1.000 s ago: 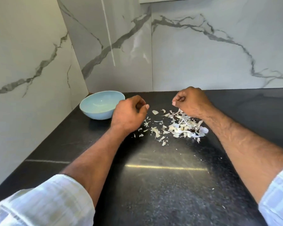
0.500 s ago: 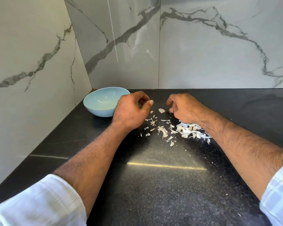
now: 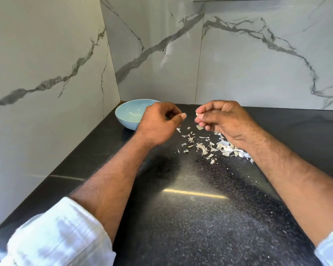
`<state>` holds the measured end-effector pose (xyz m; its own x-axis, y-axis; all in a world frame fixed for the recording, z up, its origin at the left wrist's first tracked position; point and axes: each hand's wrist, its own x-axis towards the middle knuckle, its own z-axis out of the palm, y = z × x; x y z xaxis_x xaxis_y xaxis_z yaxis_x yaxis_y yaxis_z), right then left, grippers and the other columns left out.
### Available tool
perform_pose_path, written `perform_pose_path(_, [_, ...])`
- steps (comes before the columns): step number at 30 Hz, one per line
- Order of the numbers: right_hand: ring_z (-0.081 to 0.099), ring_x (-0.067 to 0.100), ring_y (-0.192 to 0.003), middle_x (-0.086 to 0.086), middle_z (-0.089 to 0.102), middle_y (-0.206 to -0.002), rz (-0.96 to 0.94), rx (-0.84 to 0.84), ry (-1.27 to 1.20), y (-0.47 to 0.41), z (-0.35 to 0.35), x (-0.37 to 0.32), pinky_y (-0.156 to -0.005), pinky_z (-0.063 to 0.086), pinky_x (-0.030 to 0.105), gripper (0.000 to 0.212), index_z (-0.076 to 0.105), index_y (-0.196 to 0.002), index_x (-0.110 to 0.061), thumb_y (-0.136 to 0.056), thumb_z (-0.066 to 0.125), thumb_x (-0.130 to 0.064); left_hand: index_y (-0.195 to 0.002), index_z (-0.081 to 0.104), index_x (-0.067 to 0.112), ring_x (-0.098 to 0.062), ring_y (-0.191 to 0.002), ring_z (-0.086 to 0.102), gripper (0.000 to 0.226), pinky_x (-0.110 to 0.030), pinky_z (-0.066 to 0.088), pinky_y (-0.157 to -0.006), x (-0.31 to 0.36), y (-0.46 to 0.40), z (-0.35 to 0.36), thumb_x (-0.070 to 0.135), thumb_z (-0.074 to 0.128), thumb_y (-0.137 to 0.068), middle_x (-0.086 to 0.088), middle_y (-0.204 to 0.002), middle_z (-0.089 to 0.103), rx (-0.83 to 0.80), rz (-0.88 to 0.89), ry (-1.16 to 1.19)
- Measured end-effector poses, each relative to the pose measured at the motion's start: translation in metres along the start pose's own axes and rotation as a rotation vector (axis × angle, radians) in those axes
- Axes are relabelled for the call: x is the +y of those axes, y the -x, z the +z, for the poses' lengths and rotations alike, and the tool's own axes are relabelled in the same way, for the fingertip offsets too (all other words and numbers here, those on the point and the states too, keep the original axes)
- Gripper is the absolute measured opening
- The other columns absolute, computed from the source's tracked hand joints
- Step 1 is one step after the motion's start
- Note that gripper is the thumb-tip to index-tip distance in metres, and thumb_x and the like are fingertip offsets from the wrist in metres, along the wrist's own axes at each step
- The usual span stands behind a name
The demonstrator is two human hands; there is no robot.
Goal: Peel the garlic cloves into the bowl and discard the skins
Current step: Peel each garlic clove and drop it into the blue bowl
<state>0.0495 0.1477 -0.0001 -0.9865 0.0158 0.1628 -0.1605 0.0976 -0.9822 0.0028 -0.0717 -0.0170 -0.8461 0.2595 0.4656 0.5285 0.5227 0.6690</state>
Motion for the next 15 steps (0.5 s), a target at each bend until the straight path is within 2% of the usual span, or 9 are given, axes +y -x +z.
perform_pose_path(2, [0.071, 0.028, -0.086, 0.025, 0.077, -0.099, -0.004, -0.018, -0.014, 0.003, 0.0, 0.002, -0.081, 0.059, 0.037, 0.02, 0.076, -0.105, 0.002, -0.085, 0.079, 0.005, -0.085, 0.076, 0.023, 0.001, -0.053, 0.056, 0.019, -0.016, 0.041, -0.056, -0.001, 0.006, -0.001, 0.035, 0.073, -0.099, 0.01, -0.071, 0.076, -0.025, -0.036, 0.043])
perform_pose_path(6, [0.072, 0.033, -0.089, 0.026, 0.077, -0.099, 0.024, -0.062, -0.016, 0.007, -0.004, 0.008, -0.087, 0.061, 0.042, 0.025, 0.074, -0.109, 0.005, -0.085, 0.08, 0.003, -0.088, 0.076, 0.022, 0.003, -0.049, 0.055, 0.017, -0.021, 0.043, -0.057, -0.004, 0.011, 0.006, 0.033, 0.073, -0.1, 0.006, -0.071, 0.078, -0.072, -0.097, 0.071])
perform_pose_path(9, [0.075, 0.029, -0.085, 0.025, 0.077, -0.099, 0.007, -0.081, 0.021, 0.008, -0.006, 0.011, -0.082, 0.063, 0.038, 0.031, 0.075, -0.113, 0.0, -0.083, 0.082, 0.003, -0.09, 0.077, 0.022, 0.003, -0.049, 0.058, 0.015, -0.021, 0.044, -0.058, -0.003, 0.009, 0.01, 0.034, 0.074, -0.1, 0.006, -0.072, 0.078, -0.096, -0.103, 0.053])
perform_pose_path(13, [0.07, 0.019, -0.068, 0.02, 0.076, -0.083, -0.02, -0.118, 0.216, 0.008, -0.002, 0.014, -0.064, 0.06, 0.025, 0.022, 0.08, -0.103, -0.003, -0.083, 0.082, 0.005, -0.087, 0.076, 0.025, -0.002, -0.054, 0.061, 0.018, -0.025, 0.049, -0.06, -0.008, 0.006, 0.008, 0.038, 0.074, -0.099, 0.009, -0.07, 0.077, -0.075, -0.096, 0.018])
perform_pose_path(15, [0.069, 0.018, -0.068, 0.015, 0.078, -0.08, 0.006, -0.12, 0.321, 0.009, 0.002, 0.016, -0.067, 0.061, 0.027, 0.021, 0.083, -0.098, -0.009, -0.083, 0.081, 0.005, -0.085, 0.076, 0.025, -0.005, -0.055, 0.061, 0.02, -0.027, 0.053, -0.061, -0.01, 0.004, 0.005, 0.039, 0.074, -0.099, 0.01, -0.069, 0.076, -0.057, -0.1, 0.012])
